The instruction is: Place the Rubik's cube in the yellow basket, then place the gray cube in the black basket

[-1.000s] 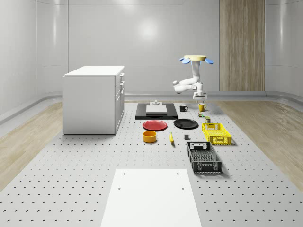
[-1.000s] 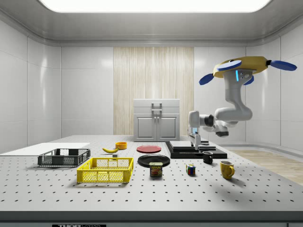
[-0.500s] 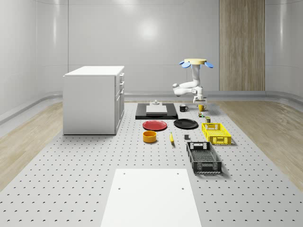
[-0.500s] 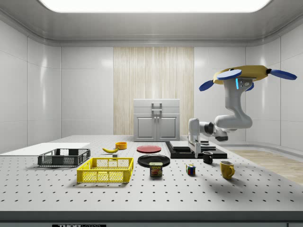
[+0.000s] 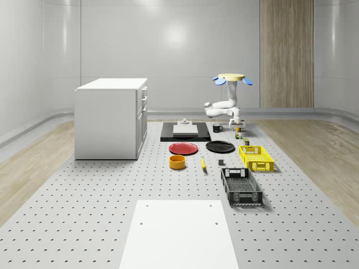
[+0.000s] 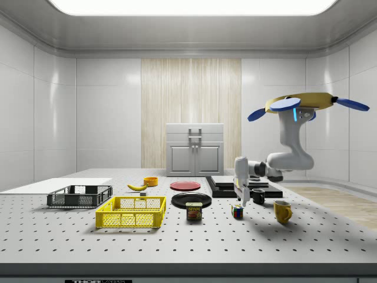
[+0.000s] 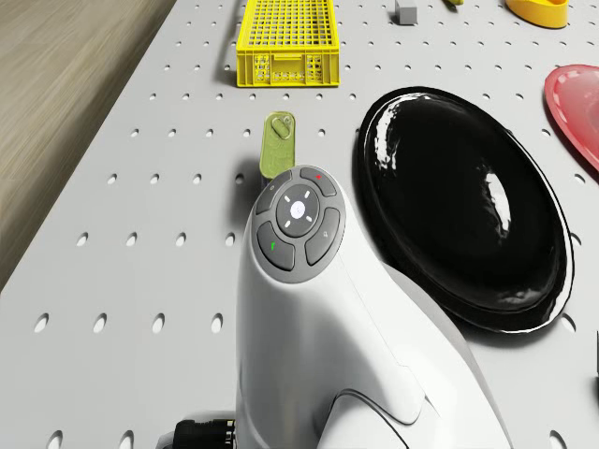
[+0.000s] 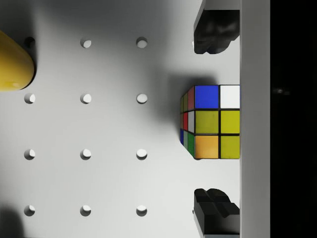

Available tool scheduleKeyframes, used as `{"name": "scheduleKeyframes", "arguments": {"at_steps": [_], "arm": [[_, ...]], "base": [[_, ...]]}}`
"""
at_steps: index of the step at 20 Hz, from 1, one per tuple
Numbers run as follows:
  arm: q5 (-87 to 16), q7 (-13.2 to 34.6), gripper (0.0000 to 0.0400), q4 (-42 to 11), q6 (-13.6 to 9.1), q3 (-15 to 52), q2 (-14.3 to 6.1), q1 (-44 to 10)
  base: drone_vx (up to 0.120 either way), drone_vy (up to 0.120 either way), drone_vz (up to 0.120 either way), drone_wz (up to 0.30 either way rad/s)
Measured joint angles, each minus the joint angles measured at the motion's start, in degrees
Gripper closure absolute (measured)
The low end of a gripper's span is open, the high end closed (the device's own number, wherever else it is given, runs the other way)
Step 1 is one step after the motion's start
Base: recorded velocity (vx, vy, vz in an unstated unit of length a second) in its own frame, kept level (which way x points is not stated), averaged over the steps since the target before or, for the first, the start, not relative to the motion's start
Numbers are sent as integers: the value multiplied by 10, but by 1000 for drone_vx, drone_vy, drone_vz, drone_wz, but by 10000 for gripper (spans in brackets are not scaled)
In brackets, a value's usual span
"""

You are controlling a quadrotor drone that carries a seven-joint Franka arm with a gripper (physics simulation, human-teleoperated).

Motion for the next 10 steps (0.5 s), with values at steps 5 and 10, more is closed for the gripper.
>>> {"name": "scheduleKeyframes", "arguments": {"at_steps": [5, 10], "arm": [[5, 3, 0, 1, 10, 2, -10, -3], [9, 5, 0, 2, 19, 5, -20, -6]], "base": [[0, 0, -104, 0], [0, 0, -40, 0]]}}
